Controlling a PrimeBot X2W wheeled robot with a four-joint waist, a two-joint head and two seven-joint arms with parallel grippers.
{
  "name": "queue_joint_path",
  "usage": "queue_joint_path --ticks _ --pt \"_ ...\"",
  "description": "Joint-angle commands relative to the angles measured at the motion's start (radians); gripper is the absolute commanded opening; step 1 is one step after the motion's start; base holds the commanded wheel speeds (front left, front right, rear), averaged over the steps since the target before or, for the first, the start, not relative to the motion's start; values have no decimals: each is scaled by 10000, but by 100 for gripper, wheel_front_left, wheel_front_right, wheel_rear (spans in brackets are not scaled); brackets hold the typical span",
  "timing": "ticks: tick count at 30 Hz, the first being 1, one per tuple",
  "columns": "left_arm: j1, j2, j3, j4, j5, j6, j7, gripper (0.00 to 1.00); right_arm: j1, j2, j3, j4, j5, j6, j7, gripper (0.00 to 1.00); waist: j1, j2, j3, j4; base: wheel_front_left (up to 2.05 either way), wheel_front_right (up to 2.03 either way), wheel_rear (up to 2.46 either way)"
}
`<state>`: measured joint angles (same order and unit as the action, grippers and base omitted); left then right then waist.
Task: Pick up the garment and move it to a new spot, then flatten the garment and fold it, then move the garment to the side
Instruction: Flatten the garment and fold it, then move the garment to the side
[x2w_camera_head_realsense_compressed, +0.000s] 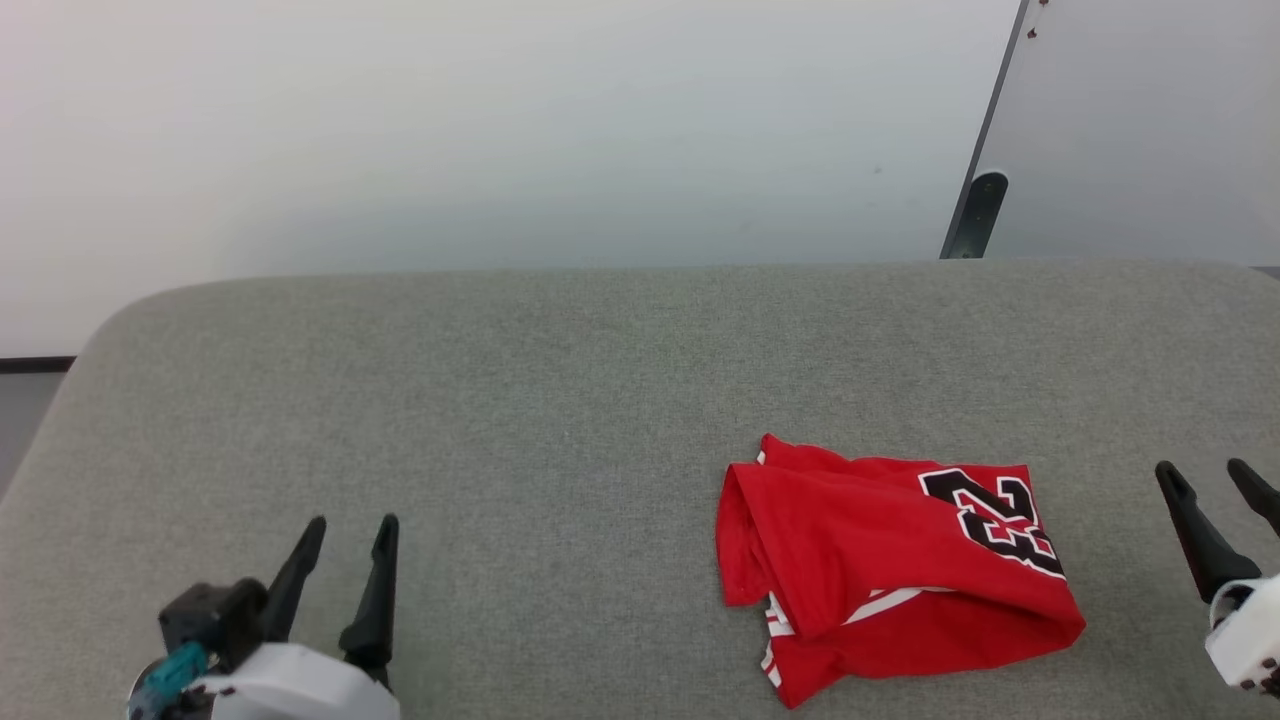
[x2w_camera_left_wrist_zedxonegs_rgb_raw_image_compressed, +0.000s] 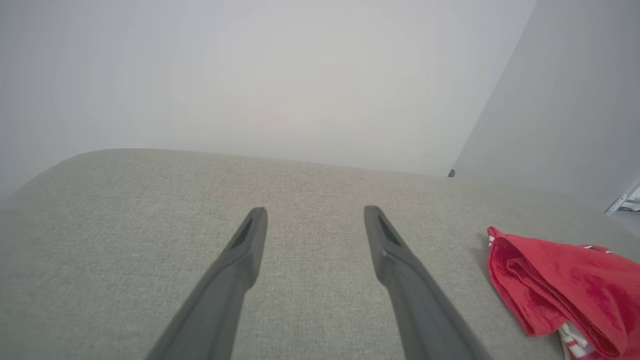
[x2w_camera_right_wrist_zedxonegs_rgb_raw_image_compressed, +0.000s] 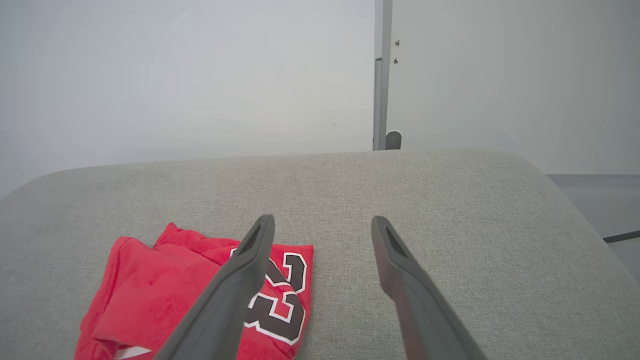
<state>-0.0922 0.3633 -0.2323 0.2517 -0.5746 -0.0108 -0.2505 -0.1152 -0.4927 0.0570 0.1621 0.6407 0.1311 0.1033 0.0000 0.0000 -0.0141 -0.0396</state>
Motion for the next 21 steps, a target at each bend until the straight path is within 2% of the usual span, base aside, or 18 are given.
queue_joint_path --ticks 1,8,21 --pt "168 51 45 -56 61 44 -40 100 161 -13 -63 -89 -119 -8 -120 100 0 0 -23 -2 0 0 0" --pt "1094 -8 358 -663 257 390 -131 100 979 101 -446 -559 -253 -8 -588 100 0 0 -124 91 0 0 0" --pt "1982 94 443 -1872 562 782 -77 100 1730 418 -1038 -1392 -550 -6 -262 100 0 0 -73 280 0 0 0"
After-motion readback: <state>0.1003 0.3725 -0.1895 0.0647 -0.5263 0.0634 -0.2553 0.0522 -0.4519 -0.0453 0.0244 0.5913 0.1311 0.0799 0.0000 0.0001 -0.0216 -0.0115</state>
